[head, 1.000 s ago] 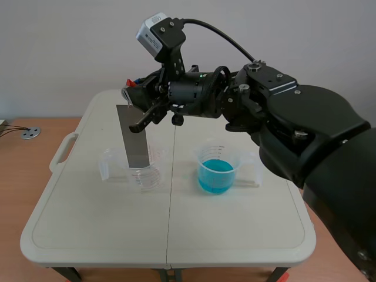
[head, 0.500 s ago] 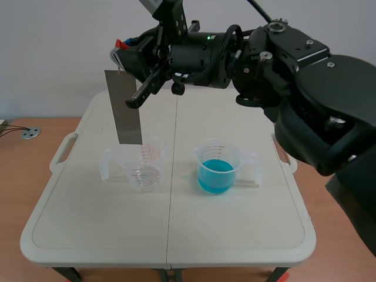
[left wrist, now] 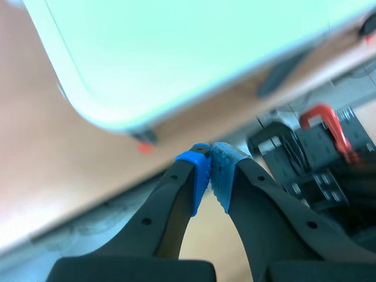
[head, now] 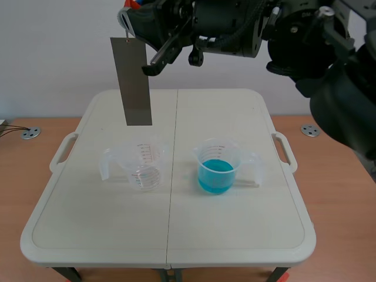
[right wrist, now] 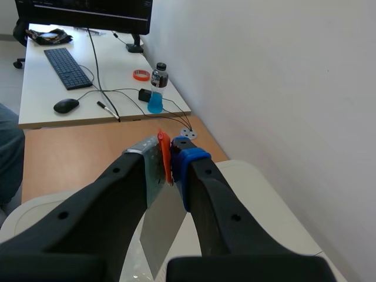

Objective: Hold the metal plate by the orange handle, dip it into the blue solution, take it out and point at it, then put the plate back in the beaker on the left.
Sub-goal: 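Move the plate over the blue solution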

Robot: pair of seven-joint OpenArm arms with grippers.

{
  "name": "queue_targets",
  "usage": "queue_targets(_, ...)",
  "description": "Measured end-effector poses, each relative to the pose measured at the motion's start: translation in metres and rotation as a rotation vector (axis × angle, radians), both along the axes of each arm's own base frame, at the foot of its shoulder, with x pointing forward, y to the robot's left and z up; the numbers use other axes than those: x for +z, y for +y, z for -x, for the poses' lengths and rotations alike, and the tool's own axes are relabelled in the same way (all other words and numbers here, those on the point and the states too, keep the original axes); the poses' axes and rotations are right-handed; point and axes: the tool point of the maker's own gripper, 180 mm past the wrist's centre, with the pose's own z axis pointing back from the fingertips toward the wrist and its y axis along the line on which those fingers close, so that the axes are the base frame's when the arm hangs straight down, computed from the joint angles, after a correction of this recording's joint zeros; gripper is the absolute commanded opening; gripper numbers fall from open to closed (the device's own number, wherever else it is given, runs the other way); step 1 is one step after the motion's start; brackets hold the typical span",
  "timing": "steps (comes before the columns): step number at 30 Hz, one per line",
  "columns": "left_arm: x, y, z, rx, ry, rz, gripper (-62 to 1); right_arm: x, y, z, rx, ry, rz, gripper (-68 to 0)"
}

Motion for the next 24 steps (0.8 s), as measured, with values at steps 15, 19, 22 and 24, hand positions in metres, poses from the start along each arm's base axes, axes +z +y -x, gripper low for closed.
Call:
queue_targets(15,0.065,-0.010,-0.096,-0.118,-0.281,0.033,-58.2,0.001,-0.056,0.001,-0.036,0.062,0.011,-66.0)
queue_targets(19,0.072,-0.027,-0.100,-0.207,-0.289,0.070,-58.2,-0.001,-0.067,0.012,-0.036,0.063,0.020,-66.0)
queue_targets(22,0.078,-0.034,-0.106,-0.233,-0.308,0.083,-58.2,0.000,-0.075,0.019,-0.039,0.058,0.025,-66.0)
queue_targets(24,0.080,-0.041,-0.108,-0.267,-0.313,0.095,-58.2,0.003,-0.081,0.023,-0.046,0.047,0.018,-66.0)
